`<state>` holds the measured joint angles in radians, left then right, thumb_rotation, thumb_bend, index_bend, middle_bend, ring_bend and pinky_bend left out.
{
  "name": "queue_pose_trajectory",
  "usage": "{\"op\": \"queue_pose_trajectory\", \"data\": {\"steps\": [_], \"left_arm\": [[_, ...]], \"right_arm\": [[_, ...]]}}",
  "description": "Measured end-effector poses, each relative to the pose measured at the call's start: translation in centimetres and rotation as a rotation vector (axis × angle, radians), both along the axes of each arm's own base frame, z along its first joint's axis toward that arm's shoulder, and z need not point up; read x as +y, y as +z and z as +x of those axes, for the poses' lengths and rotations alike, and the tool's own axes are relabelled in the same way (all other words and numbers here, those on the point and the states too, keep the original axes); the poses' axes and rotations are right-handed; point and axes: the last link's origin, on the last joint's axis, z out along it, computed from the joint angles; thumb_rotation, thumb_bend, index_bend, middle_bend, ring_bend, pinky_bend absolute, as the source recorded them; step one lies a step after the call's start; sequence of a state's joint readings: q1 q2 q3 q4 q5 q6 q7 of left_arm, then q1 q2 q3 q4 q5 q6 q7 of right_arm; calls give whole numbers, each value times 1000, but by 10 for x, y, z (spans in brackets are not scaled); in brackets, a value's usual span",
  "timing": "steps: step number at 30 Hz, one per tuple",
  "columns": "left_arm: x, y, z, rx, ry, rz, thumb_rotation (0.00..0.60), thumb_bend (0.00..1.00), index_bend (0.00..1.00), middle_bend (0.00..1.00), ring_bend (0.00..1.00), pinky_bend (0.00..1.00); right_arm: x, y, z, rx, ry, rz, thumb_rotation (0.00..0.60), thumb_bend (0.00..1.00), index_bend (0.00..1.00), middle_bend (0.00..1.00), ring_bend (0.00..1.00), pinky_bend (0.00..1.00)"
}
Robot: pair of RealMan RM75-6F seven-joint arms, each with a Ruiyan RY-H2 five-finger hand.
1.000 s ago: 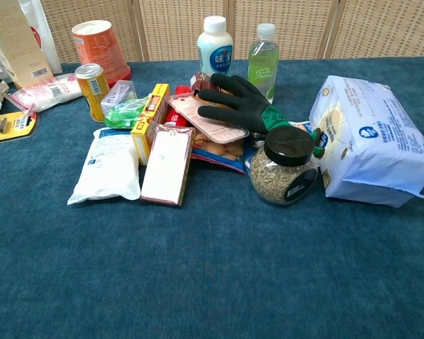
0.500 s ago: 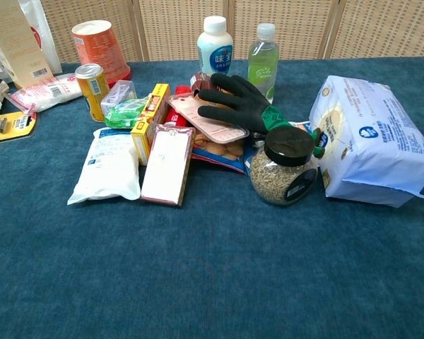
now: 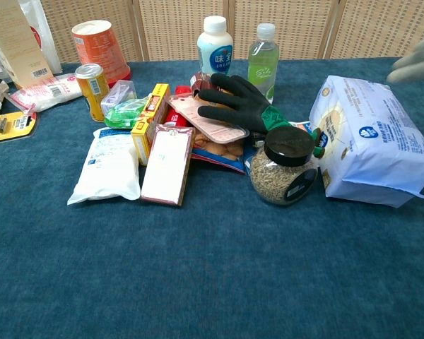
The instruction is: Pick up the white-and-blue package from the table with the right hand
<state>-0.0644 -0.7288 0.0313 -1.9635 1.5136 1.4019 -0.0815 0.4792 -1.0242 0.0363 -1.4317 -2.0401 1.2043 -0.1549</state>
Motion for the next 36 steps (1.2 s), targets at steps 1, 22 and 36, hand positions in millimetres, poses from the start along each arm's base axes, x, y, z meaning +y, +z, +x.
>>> {"op": "queue_pose_trajectory", "data": {"steps": [1,22,36], "left_arm": [[0,0,0,0,1,1,600,0,219,0,0,0],[2,5,-4,-13,16,9,600,0,220,0,0,0],[1,5,-4,-19,13,1,600,0,221,0,0,0]], "right_arm": [[-4,-4,2,27,24,11,600,0,0,0,0,0],[-54,-72,45,304,254,130,586,0,0,0,0,0],[-46,-71,31,122,288,207,600,194,610,795,401,568]]}}
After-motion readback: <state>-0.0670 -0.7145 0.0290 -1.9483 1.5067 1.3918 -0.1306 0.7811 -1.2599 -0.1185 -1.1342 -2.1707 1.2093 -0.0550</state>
